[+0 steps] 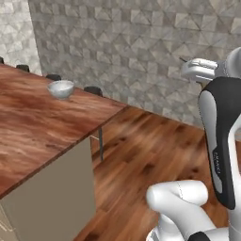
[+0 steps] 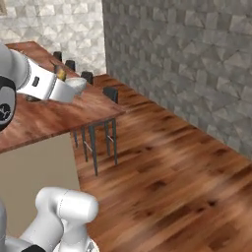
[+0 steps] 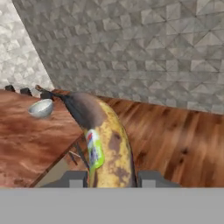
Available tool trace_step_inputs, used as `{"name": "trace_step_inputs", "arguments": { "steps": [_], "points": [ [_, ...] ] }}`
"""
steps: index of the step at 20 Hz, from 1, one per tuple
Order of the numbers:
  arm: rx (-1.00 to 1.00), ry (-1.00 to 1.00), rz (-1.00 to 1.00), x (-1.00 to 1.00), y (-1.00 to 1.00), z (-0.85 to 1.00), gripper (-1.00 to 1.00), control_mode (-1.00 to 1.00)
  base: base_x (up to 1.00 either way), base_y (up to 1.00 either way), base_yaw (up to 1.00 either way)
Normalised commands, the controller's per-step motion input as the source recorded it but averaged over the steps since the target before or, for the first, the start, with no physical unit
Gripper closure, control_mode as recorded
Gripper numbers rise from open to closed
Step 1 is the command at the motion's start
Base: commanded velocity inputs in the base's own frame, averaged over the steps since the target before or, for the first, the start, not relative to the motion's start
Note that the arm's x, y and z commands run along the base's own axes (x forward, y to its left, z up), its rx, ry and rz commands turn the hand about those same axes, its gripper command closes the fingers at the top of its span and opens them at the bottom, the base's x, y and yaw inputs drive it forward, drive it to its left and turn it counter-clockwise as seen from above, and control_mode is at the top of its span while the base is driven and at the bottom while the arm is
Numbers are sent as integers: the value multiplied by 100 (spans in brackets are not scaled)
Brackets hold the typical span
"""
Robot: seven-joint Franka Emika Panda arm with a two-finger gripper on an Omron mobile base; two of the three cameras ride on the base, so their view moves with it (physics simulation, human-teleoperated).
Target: Retrieve the banana and peach from the fridge and place them into the bowl on the dining table.
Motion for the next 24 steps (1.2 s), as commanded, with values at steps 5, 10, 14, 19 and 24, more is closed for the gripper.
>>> {"name": "trace_step_inputs", "arguments": {
  "steps": [5, 10, 14, 19, 24],
  "points": [
    [0, 0, 0, 0, 0, 0, 100, 100, 100, -64, 41],
    [0, 0, 0, 0, 0, 0, 100, 100, 100, -92, 36],
    [0, 0, 0, 0, 0, 0, 100, 100, 100, -100, 35],
    [0, 0, 0, 0, 0, 0, 100, 100, 100, -90, 38],
    [0, 0, 0, 0, 0, 0, 100, 100, 100, -60, 47]
  ]
}}
